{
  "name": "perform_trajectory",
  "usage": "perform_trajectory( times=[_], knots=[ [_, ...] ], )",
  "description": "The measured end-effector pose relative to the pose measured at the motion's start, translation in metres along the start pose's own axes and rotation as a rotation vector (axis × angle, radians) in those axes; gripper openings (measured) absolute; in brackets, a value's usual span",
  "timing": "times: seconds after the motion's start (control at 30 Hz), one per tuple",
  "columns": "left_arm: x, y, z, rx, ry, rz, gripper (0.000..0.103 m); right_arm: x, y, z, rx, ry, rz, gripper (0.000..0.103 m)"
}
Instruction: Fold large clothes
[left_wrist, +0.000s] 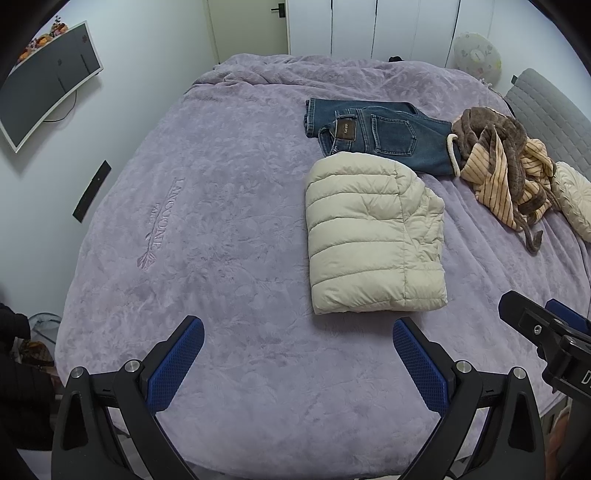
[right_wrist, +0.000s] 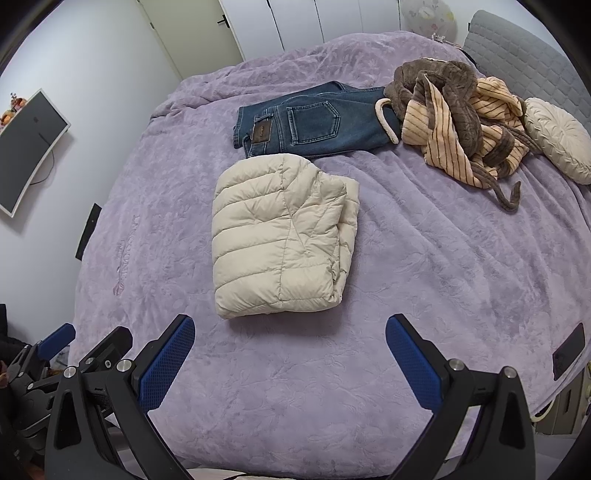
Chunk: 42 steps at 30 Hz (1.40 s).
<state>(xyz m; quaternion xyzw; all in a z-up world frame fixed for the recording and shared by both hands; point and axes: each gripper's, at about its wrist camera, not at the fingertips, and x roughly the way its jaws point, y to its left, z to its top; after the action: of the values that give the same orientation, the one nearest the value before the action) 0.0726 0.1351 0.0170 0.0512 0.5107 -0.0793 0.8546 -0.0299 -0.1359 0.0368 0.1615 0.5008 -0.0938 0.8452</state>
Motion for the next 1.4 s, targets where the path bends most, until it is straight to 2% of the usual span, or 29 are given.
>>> perform_trajectory(
  times=[1.4],
  knots=[
    [0.0054,-0.0006,0.002,0.008,0.006,-0.004,0.102,0.0013,-0.0034,-0.0019,0.01,0.0,-0.012,0.103]
  ],
)
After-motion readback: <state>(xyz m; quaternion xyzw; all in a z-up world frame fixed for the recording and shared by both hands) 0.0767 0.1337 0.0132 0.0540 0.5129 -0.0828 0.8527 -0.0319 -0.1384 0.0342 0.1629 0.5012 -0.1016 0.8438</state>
